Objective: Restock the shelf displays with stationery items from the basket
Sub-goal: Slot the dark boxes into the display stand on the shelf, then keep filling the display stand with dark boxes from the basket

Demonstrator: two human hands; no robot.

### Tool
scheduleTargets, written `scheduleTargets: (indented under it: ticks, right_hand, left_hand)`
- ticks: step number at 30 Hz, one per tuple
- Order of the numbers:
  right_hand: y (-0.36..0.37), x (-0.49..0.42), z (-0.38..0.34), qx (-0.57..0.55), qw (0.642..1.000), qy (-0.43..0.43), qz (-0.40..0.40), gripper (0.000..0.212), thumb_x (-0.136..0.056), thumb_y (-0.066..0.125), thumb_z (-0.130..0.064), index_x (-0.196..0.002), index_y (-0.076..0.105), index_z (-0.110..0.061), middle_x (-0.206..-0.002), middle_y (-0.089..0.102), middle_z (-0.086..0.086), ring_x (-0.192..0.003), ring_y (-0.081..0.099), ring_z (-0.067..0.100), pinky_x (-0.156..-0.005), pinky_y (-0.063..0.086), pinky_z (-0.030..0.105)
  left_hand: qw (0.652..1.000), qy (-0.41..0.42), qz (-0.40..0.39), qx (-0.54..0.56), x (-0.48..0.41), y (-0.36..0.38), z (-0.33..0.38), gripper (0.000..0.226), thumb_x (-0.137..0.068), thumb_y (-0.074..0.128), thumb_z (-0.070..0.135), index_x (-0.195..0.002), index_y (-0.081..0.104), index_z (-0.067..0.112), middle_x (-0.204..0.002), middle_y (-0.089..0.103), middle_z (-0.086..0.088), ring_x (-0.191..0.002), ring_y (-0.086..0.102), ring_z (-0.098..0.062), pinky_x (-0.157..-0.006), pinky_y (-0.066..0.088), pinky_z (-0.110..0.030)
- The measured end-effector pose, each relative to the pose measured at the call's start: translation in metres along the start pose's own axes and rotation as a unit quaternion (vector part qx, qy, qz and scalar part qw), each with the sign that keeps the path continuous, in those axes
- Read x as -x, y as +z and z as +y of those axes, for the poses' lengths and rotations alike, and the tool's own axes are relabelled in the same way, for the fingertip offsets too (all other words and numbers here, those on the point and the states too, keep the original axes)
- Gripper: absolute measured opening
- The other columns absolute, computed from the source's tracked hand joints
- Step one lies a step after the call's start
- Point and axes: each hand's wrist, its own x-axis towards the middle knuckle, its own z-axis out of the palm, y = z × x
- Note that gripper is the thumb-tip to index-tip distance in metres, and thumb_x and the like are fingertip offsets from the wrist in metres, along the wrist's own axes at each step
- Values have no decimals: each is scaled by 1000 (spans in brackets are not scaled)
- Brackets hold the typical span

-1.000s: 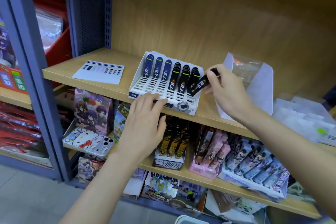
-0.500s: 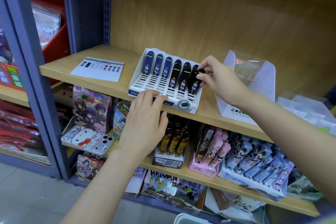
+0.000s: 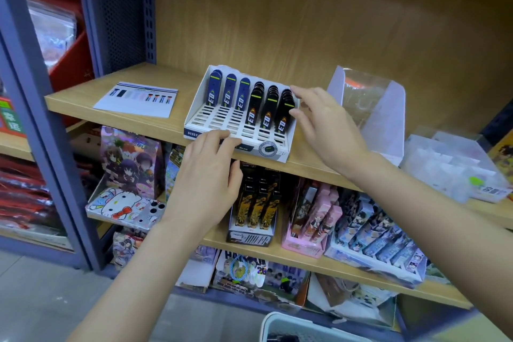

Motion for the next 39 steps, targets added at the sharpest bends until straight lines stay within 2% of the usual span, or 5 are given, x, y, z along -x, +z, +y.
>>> scheduleTargets:
  ticks: [8,15,25,36,39]
  right_hand:
    - [-6,108,15,10,997,-40,67,26,-96,40,-23,-102,59,-7,-91,56,6,-84,44,16,-71,32,24]
    - [52,266,63,37,987,16,-157,24,-96,33,-29,-91,54,-19,-83,55,-3,-74,52,17,-67,39,29]
    - [158,439,55,-174,804,295,-486,36,-101,41,-24,-137,39,-16,-140,43,5,-122,46,20,-86,34,23]
    - [186,473,59,-206,722,259,-607,108,-58,33,-84,-147,29,-23,-153,28,-1,-142,18,26,-114,20,35]
    - [186,475,70,-214,723,242,-611,87,-78,62,-60,-148,29,-19,-152,30,1,-139,26,22,-112,24,30]
  left_hand:
    - [994,92,-8,-56,55,3,18,28,-85,40,26,-91,62,10,-84,54,-4,-80,39,-22,-69,25,-35]
    - [980,96,-165,-55,125,71,24,22,-82,40,27,-84,58,16,-81,53,-1,-77,39,-21,-66,27,-34]
    - [858,-137,-493,47,246,186,32,41,-99,40,24,-139,33,17,-136,40,-3,-122,45,-21,-102,32,-27]
    - [790,-365,-460,174,294,219,50,57,-91,49,-1,-142,27,15,-130,54,-13,-112,58,-31,-93,44,-34]
    - [797,-375,-439,178,297,221,52,57,-90,50,-2,-141,29,14,-132,52,-12,-114,57,-30,-98,44,-38]
